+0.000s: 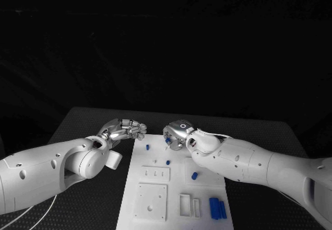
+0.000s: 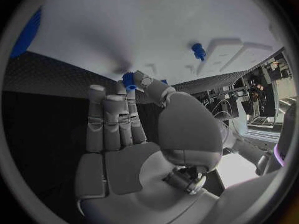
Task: Assemble the parts on the task board
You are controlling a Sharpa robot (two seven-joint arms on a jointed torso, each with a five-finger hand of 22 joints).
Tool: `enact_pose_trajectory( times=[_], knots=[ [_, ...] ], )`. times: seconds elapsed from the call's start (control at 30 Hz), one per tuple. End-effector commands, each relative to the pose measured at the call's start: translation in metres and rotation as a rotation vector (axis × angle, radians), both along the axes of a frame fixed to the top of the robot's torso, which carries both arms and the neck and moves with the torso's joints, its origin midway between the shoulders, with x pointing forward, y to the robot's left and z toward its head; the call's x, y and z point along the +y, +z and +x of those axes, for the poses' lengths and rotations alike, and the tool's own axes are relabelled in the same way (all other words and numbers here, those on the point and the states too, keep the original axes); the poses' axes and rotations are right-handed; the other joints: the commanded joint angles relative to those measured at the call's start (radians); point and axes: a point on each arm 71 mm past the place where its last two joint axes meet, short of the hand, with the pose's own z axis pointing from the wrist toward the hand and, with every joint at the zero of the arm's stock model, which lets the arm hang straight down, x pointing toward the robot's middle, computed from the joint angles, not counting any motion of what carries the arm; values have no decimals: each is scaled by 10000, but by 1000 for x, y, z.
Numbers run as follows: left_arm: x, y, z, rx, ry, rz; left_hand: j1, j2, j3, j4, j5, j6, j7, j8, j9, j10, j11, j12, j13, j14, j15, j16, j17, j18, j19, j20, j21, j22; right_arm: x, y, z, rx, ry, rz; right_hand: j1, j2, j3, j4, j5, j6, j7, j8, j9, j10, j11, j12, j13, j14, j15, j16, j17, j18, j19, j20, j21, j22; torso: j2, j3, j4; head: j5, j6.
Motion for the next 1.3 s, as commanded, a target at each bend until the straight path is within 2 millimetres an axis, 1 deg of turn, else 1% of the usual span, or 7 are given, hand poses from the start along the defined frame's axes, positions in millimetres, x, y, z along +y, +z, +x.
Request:
enact_pose_trajectory(
  times=[0.03, 0.3, 0.5, 0.67, 0.83, 1.03, 1.3],
  knots=[
    [-2, 2, 0, -32, -146, -74, -25, -17, -6, -52, 3, 41, -1, -49, 13, 1, 47, -72, 13, -4, 57, -64, 18, 86, -47, 45, -38, 136, -3, -5, 0, 366, -15, 79, 16, -98, 124, 0, 27, -148, 89, -117, 25, -4, 119, -89, 159, -42, 10, -34, -38, 531, -101, -8, 29, 187, -10, -1, 15, -21, 4],
    [-1, 1, -1, 61, -155, -42, -27, 6, 29, -74, 86, 25, 12, -84, 21, -8, 55, -107, 17, 11, 53, -79, 42, 90, -35, 40, -39, 137, -10, -1, 2, 271, -84, 846, -111, -830, -417, -252, 49, -1442, 659, -876, -271, -1623, 707, -405, -307, -34, 590, -89, -136, 531, -271, 24, 13, 174, -8, 9, -10, 2, -3],
    [1, 1, 0, 68, -87, -13, -104, 11, 77, -154, 252, 19, 28, -149, 55, -12, 73, -183, 33, 36, 50, -122, 103, 84, -19, 39, -42, 143, -20, 2, 0, 74, -127, 1232, -737, -1147, -1319, -155, 191, -1916, 607, -1105, -374, -2384, 934, -375, -466, -228, 811, -249, -274, 531, -576, 185, -136, 153, -7, 12, -29, 8, -5],
    [4, 1, 1, 42, 1, 7, -133, 2, 80, -182, 161, 27, 25, -164, 69, -17, 77, -208, 37, 31, 52, -144, 121, 84, -22, 37, -47, 144, -28, 9, -5, -15, -90, 1465, -696, -1143, -1531, -127, 433, -1915, 616, -1081, -368, -2411, 937, -338, -444, -213, 815, -232, -312, 531, -570, 191, -146, 146, -9, 25, -38, -19, 10],
    [4, 0, 0, 94, -35, -1, -138, 2, 87, -196, 139, 35, 22, -168, 76, -19, 79, -218, 39, 31, 52, -153, 128, 84, -24, 37, -49, 144, -55, 32, -9, -114, -327, 1801, -556, -1084, -1561, -53, 347, -1800, 564, -1009, -348, -2179, 861, -246, -401, -148, 743, -196, -347, 531, -497, 165, -133, 137, -16, 33, -10, -87, 58],
    [6, 1, -2, 84, 27, 2, -128, 1, 101, -217, 130, 45, 17, -169, 84, -20, 79, -226, 41, 29, 52, -161, 134, 85, -28, 36, -53, 144, -97, 51, -10, 225, -821, 2094, -456, -1037, -1520, 7, 293, -1716, 574, -966, -343, -1986, 803, -185, -375, -96, 687, -173, -371, 531, -453, 146, -119, 138, -17, 24, -113, -93, 158],
    [7, 0, -2, 74, 50, 30, -75, 28, 161, -341, 159, 69, 0, -185, 110, 22, 68, -232, 61, 51, 49, -178, 169, 84, -19, 37, -51, 150, -136, 55, -11, 1405, -1149, 2177, -1022, -901, -2008, 247, 879, -1564, 738, -912, -353, -1237, 547, 113, -173, -216, 440, -270, -467, 531, -625, 224, -170, 165, -33, 64, -242, -107, 180]
  ],
)
